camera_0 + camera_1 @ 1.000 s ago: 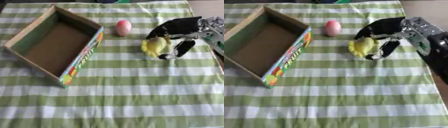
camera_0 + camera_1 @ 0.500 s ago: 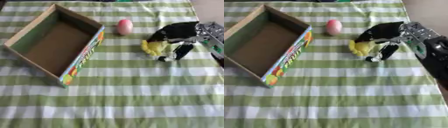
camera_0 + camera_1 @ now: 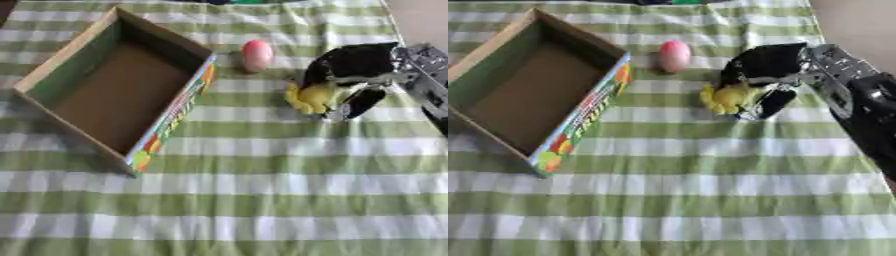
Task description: Pick up objects on the table and place them in the box.
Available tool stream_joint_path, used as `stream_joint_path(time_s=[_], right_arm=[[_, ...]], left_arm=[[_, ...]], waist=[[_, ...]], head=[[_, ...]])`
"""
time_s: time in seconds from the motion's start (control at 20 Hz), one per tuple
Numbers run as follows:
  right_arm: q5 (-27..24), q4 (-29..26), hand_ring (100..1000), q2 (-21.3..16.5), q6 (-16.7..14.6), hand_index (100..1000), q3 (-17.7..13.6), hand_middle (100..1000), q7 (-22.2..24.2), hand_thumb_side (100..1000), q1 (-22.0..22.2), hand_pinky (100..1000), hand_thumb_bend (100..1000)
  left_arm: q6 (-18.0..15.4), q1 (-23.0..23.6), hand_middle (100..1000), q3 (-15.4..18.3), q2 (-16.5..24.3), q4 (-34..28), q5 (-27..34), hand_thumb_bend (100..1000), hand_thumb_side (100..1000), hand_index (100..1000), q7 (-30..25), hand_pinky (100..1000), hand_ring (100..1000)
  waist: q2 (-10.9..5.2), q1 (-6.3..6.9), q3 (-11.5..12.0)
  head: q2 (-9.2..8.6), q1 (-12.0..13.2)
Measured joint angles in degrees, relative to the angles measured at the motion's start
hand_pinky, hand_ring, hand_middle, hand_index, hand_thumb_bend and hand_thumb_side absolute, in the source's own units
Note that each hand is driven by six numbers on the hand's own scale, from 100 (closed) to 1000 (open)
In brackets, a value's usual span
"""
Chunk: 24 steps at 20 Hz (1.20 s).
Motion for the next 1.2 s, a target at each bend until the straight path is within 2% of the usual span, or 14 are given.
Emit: stream_joint_path(time_s=[0.3,0.35,0.5,0.65,0.75,1.0,1.2], right_arm=[[-1.9,0.0,679,0.0,1.9,632,0.0,507,-4.3,424,0.1,655,100],[-2.2,-0.2,679,0.0,2.1,632,0.0,507,-5.0,424,0.1,655,100],[-3.4,-0.9,652,-0.1,2.6,598,0.0,475,-6.8,312,0.1,645,100],[-5.0,-1.8,635,-0.4,3.3,589,-0.4,466,-8.1,247,0.1,638,100],[-6.1,-2.6,631,-0.7,3.6,590,-0.9,467,-8.5,239,0.1,636,100],[-9.6,-5.6,608,-1.5,4.1,592,-1.8,467,-8.4,289,-0.4,628,100],[-14.0,-8.9,593,-1.6,4.9,590,-2.5,470,-7.0,294,-2.2,622,100]], left_arm=[[0.3,0.0,666,0.0,-0.3,-0.1,-0.1,100,969,733,0.0,542,729],[0.3,0.0,666,0.0,-0.5,-0.2,-0.2,100,969,733,0.0,542,729],[0.6,-0.1,666,0.0,-0.5,-0.4,-0.2,100,969,732,0.0,543,729],[0.8,-0.1,665,0.0,-0.5,-0.5,-0.2,100,968,732,0.0,543,729],[0.8,-0.1,665,0.0,-0.5,-0.6,-0.2,100,968,732,0.0,543,729],[1.0,-0.1,665,0.0,-0.5,-0.7,-0.2,100,964,731,0.2,544,729],[1.2,-0.3,665,0.0,-0.5,-0.8,-0.2,100,966,731,0.2,544,730]], waist=[[0.13,-0.15,0.1],[0.14,-0.18,0.1],[0.14,-0.33,0.1],[0.14,-0.48,0.1],[0.14,-0.48,0.1],[0.0,-0.49,0.1],[-0.74,-0.5,0.1]], head=[[0.0,0.1],[0.0,0.1],[0.0,0.1],[0.0,0.1],[0.0,0.1],[0.0,-0.1],[0.04,-0.8]])
